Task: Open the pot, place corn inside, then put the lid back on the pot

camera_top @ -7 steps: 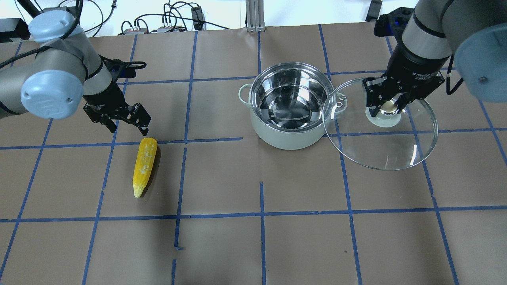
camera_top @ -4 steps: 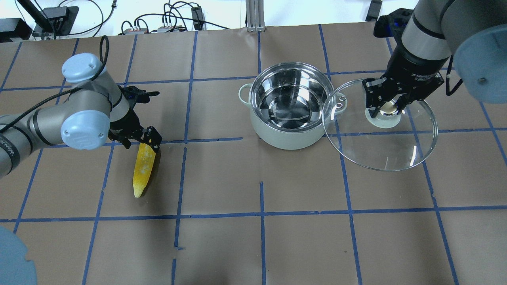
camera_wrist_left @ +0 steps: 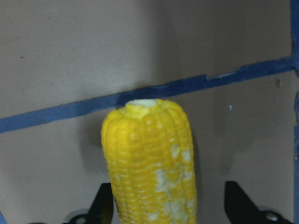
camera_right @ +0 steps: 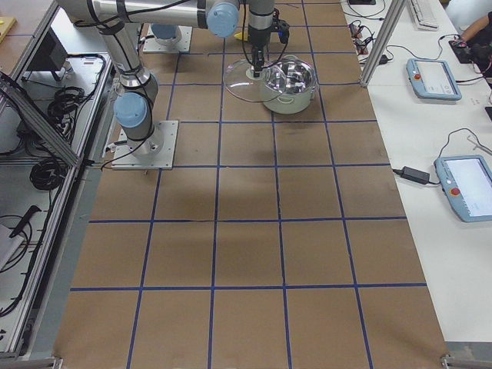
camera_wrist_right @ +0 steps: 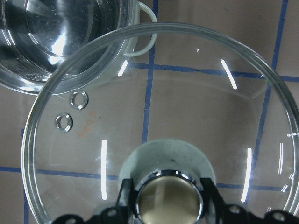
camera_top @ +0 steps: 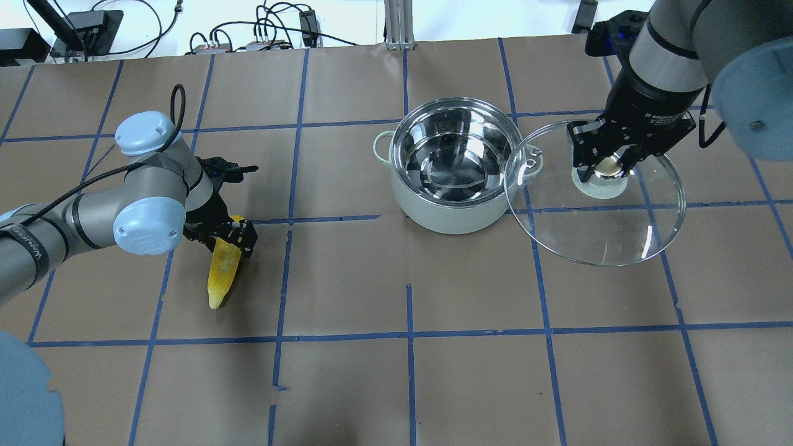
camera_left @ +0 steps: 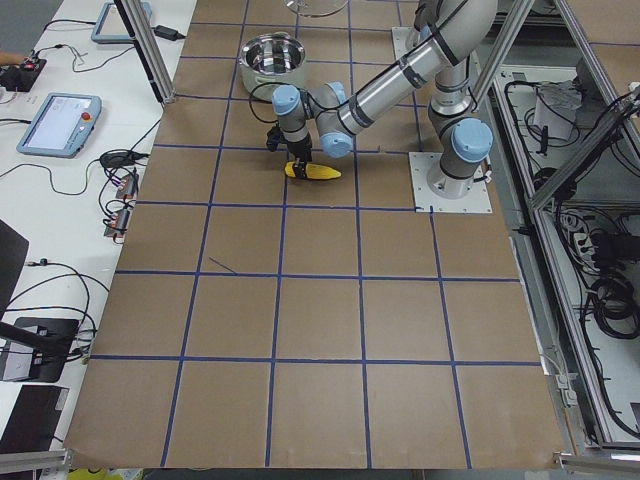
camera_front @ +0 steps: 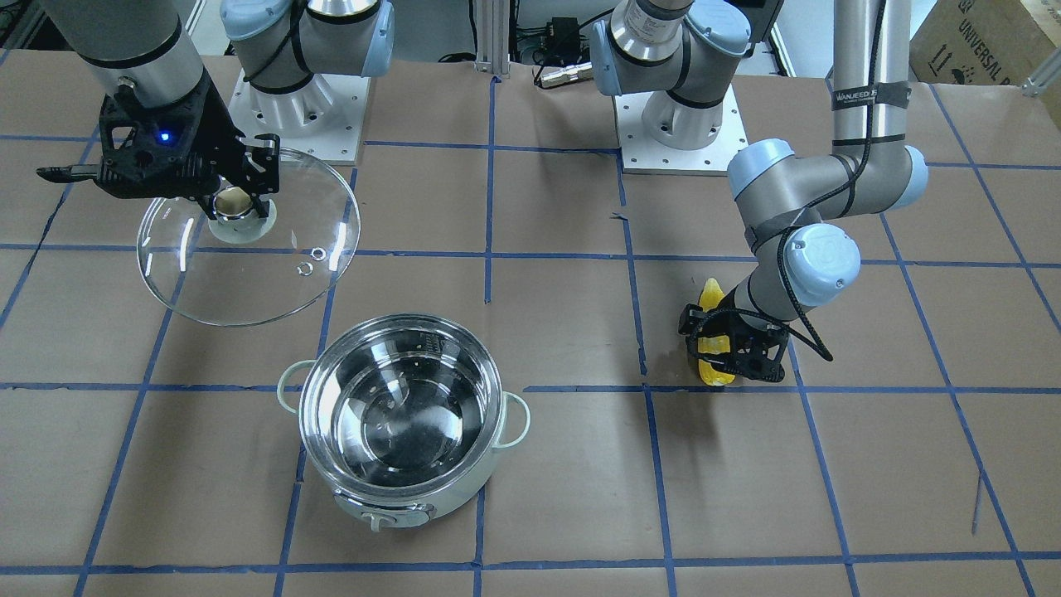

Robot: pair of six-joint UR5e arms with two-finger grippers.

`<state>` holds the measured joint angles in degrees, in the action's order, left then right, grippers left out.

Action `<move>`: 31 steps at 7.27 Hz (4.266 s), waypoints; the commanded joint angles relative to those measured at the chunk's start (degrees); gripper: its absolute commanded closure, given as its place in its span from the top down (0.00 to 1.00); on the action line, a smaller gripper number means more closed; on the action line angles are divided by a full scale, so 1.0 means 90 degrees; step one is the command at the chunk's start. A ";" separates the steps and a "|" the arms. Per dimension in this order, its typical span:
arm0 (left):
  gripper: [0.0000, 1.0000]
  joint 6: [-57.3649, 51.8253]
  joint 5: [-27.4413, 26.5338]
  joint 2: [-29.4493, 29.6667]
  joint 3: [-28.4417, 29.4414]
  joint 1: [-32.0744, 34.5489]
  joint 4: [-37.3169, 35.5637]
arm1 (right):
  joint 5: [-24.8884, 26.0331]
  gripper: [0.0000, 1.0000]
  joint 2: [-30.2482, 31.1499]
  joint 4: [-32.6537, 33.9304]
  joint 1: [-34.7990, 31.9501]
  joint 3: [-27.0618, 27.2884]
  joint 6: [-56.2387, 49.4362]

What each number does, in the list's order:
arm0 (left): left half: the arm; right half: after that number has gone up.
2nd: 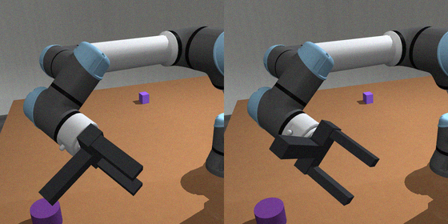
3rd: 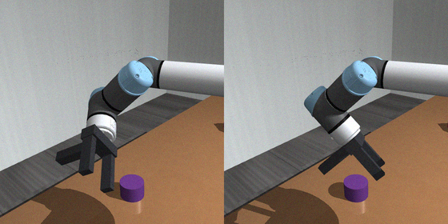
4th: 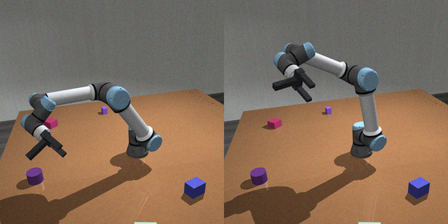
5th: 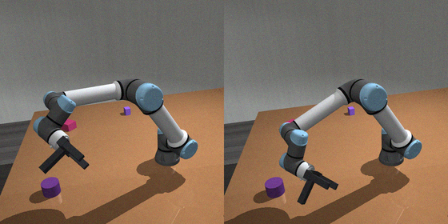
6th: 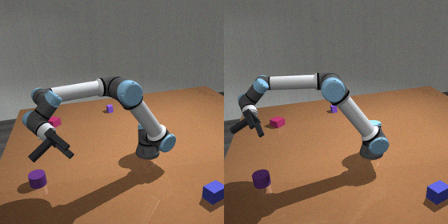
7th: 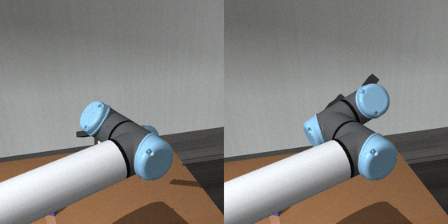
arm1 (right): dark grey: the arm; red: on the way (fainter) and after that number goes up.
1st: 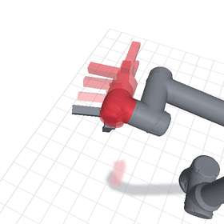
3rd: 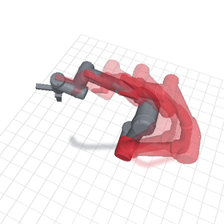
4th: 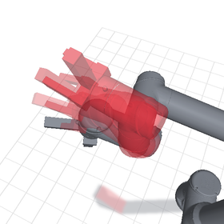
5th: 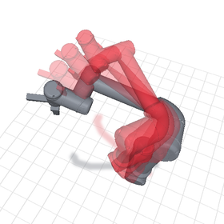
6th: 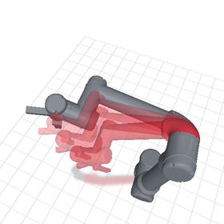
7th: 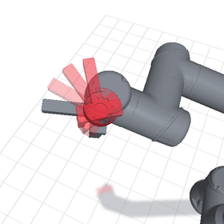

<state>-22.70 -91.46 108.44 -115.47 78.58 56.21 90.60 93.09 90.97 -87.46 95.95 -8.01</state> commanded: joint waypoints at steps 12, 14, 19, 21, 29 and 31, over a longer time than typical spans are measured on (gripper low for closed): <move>0.11 0.4051 0.1236 0.0488 0.4057 0.3132 0.1976 | -0.0037 0.48 0.0008 0.0000 -0.0028 0.0023 0.0030; 0.11 0.4602 0.1246 0.1151 0.4887 0.3533 0.1968 | -0.0027 0.48 0.0008 0.0000 -0.0018 0.0052 0.0030; 0.64 0.4709 0.1129 0.2179 0.5350 0.3789 0.1269 | -0.0037 0.48 -0.0021 0.0186 -0.0018 0.0080 0.0021; 1.00 0.4681 0.1119 0.2200 0.5282 0.3808 0.1196 | -0.0007 0.48 -0.0011 0.0273 -0.0018 -0.0026 0.0050; 1.00 0.2737 0.0642 -0.0598 0.3077 0.2286 0.1936 | -0.0388 0.49 -0.0438 0.0332 -0.0484 -0.0396 0.0380; 1.00 0.2349 0.0231 -0.1322 0.3172 0.1887 0.2795 | -0.0389 0.48 -0.1277 0.0634 -0.1099 -0.1029 0.0916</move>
<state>0.80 -87.77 100.94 -86.83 98.23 77.39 87.28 86.10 95.29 -93.93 90.19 -2.65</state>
